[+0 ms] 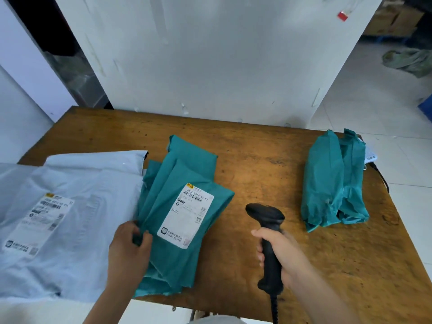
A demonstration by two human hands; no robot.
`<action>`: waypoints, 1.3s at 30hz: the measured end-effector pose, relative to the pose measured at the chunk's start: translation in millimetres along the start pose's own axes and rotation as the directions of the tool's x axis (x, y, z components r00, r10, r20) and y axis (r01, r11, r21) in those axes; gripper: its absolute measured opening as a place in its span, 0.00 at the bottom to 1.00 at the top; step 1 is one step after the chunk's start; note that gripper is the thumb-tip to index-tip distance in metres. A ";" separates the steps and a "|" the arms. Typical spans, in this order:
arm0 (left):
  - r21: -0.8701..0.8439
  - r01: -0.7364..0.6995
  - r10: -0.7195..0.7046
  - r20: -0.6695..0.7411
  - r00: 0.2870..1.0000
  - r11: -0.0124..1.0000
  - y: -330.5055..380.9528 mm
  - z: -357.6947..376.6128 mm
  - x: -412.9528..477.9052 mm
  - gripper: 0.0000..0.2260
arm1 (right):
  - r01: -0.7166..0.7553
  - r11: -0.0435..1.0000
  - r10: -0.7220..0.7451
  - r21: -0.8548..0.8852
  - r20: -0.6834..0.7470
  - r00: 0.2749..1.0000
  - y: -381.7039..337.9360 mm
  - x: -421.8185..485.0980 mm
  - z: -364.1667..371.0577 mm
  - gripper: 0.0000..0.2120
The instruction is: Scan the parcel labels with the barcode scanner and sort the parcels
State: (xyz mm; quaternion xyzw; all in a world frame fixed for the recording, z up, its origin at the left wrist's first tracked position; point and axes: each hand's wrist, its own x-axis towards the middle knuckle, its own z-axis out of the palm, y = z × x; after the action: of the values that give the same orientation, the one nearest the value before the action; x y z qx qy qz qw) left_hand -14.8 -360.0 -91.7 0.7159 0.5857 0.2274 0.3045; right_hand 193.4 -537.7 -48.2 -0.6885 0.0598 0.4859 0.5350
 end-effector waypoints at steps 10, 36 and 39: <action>0.108 0.116 -0.091 -0.210 0.974 0.987 7.1 -2.2 -3.0 0.08 | -0.020 1.000 0.020 -0.006 0.009 1.000 3.8 -3.6 -3.8 0.07; 0.634 -0.546 0.279 0.477 0.834 0.548 32.8 96.7 23.2 0.37 | -0.046 0.999 0.046 0.000 -0.078 0.996 6.0 -13.8 -16.2 0.08; 0.636 -0.557 0.302 0.472 0.829 0.535 29.5 103.2 21.7 0.39 | -0.018 0.999 0.022 0.038 -0.105 0.994 5.3 -18.0 -21.3 0.08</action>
State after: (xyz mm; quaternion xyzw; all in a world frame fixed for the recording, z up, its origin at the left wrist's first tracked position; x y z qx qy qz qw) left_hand 80.8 -360.1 -144.9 0.9240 0.3739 -0.0804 0.0007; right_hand 193.7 -564.8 -39.6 -0.7025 0.1037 0.4530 0.5390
